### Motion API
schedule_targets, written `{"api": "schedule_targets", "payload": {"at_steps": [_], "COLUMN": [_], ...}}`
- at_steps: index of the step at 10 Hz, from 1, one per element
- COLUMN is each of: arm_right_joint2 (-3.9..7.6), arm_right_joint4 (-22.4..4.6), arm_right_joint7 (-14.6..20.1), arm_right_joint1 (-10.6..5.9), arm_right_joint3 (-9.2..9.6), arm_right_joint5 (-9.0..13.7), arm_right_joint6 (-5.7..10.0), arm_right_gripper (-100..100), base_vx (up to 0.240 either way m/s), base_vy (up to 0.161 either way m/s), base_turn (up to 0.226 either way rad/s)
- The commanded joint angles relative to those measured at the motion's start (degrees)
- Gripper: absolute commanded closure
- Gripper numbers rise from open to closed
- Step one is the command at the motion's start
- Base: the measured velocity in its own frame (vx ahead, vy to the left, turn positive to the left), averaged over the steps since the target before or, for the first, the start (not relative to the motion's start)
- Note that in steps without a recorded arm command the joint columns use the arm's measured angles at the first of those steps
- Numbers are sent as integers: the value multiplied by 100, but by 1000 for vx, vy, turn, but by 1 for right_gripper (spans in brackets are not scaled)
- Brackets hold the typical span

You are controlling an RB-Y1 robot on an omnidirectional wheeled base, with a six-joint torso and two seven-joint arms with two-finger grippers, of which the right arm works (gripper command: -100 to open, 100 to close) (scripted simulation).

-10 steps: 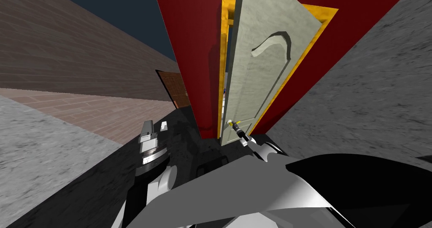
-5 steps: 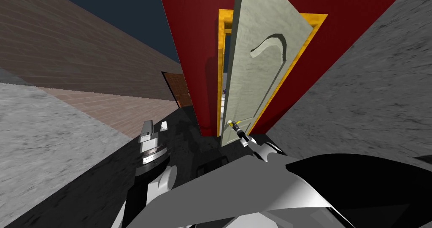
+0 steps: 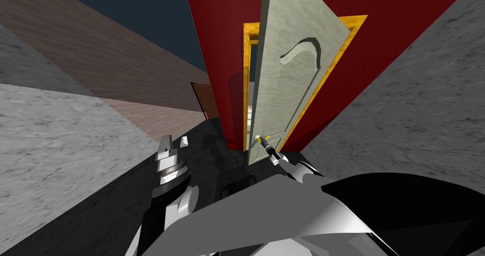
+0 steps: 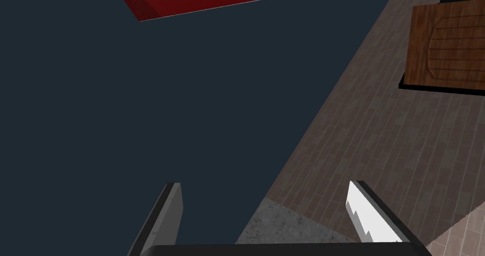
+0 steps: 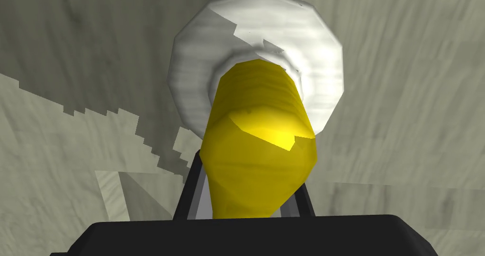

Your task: Pull the door open

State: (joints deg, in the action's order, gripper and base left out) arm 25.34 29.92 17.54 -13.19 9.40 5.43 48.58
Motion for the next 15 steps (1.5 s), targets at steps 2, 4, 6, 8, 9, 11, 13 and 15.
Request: {"api": "schedule_targets", "payload": {"at_steps": [2,4,6,8,9,11,13,15], "arm_right_joint2": [-72,-63,-30,29,60,132,207,270], "arm_right_joint4": [-46,36,58,79,89,111,136,157], "arm_right_joint7": [-1,9,26,57,71,102,135,164], "arm_right_joint1": [-41,-5,12,79,104,158,211,255], "arm_right_joint3": [78,110,104,190,227,312,398,471], "arm_right_joint5": [-37,-47,-40,21,51,119,189,247], "arm_right_joint6": [72,57,36,76,104,169,237,296], "arm_right_gripper": [100,100,100,100,100,100,100,100], "base_vx": [-201,-198,-122,-199,-208,-209,-221,-216], "base_vy": [-117,-125,-75,-38,-104,-151,-132,-119], "base_turn": [121,127,53,178,238,204,229,179]}}
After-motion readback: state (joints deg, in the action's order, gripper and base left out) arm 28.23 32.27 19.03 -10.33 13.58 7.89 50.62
